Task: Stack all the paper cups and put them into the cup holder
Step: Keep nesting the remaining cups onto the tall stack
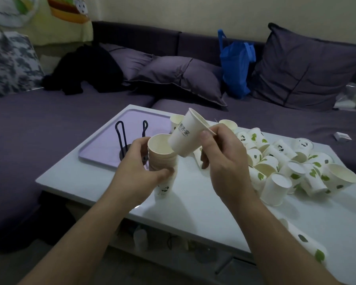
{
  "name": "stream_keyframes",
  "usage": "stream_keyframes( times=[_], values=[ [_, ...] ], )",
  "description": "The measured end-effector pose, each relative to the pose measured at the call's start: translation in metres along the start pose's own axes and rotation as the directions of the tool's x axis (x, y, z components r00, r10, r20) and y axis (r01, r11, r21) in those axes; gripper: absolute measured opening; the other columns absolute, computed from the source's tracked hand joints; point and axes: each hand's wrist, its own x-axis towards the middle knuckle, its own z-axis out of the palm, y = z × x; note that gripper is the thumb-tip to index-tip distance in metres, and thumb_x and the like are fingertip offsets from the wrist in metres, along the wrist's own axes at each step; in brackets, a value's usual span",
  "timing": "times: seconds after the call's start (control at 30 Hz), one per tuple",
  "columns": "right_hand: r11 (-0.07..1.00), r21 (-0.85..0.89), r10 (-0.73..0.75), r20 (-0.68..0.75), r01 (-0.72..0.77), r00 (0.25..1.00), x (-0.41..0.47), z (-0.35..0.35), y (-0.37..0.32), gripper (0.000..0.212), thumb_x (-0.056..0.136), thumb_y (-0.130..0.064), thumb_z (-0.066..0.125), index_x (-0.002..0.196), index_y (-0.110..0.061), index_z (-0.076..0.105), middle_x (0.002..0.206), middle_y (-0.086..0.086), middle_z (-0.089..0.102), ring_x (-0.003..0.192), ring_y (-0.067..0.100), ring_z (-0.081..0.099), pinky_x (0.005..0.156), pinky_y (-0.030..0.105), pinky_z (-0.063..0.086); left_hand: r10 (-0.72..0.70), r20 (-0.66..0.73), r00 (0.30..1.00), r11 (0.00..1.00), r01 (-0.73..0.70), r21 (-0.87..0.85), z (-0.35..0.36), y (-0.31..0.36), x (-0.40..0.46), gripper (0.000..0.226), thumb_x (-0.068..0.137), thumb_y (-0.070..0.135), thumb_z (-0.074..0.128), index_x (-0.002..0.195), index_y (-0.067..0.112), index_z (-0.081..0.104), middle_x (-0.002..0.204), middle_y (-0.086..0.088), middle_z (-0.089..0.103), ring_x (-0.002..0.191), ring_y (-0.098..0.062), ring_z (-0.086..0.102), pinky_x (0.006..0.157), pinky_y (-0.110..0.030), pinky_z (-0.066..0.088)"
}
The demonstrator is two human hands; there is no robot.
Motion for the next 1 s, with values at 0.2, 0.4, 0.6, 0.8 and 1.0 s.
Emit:
stream_keyframes(
  times=[0.2, 0.4, 0.6, 0.8, 1.0],
  values=[
    [0.947, -0.272, -0.133, 0.143, 0.169, 0.981, 0.02, 0.02, -0.006, 0.023, 0.109, -0.035, 0.051, 0.092, -0.019, 0.054, 0.081, -0.008, 0.057, 0.073, 0.01, 0.051, 0.063, 0.024, 0.04, 0.001, 0.016, 1.0, 1.0, -0.001, 0.01, -0.001, -0.007, 0.002, 0.075, 0.082, 0.017, 0.088, 0.139, 0.042, 0.046, 0.134, 0.017, 0.06, 0.127, -0.01, 0.057, 0.102, -0.031, 0.047],
    [0.929, -0.333, -0.046, 0.329, 0.161, 0.943, 0.014, 0.019, 0.009, 0.03, 0.105, -0.037, 0.055, 0.134, -0.032, 0.053, 0.087, -0.02, 0.049, 0.081, 0.006, 0.051, 0.075, 0.031, 0.047, 0.009, 0.036, 0.999, 1.0, -0.01, 0.017, 0.002, -0.007, 0.002, 0.082, 0.084, 0.012, 0.086, 0.149, 0.034, 0.041, 0.142, 0.013, 0.056, 0.133, -0.013, 0.054, 0.104, -0.032, 0.047],
    [0.985, -0.172, 0.038, 0.098, -0.021, 0.994, 0.004, -0.02, 0.021, 0.025, 0.101, -0.006, 0.053, 0.12, -0.023, 0.058, 0.074, 0.004, 0.053, 0.065, 0.017, 0.048, 0.06, 0.036, 0.043, 0.212, -0.233, 0.949, 0.977, -0.204, 0.058, 0.001, 0.006, -0.018, 0.075, 0.081, 0.001, 0.083, 0.134, 0.029, 0.039, 0.131, 0.0, 0.049, 0.115, -0.01, 0.056, 0.1, -0.021, 0.052],
    [0.926, -0.264, 0.271, -0.027, -0.268, 0.962, 0.007, -0.081, 0.035, 0.025, 0.086, 0.0, 0.049, 0.087, -0.019, 0.065, 0.071, -0.003, 0.058, 0.068, 0.021, 0.052, 0.059, 0.04, 0.043, 0.551, -0.02, 0.835, 0.832, -0.547, 0.095, 0.036, 0.031, -0.061, 0.034, 0.082, 0.014, 0.071, 0.111, 0.022, 0.056, 0.096, 0.011, 0.057, 0.091, -0.014, 0.061, 0.073, -0.019, 0.056],
    [0.796, -0.427, 0.454, -0.046, -0.428, 0.89, -0.01, -0.107, 0.055, 0.022, 0.086, -0.003, 0.051, 0.084, -0.018, 0.068, 0.079, 0.006, 0.068, 0.074, 0.028, 0.062, 0.061, 0.038, 0.05, 0.123, 0.535, 0.836, 0.928, -0.287, 0.236, 0.132, 0.005, -0.088, 0.056, 0.089, 0.046, 0.077, 0.136, 0.044, 0.047, 0.129, 0.025, 0.047, 0.104, 0.001, 0.059, 0.091, -0.024, 0.059]
  ],
)
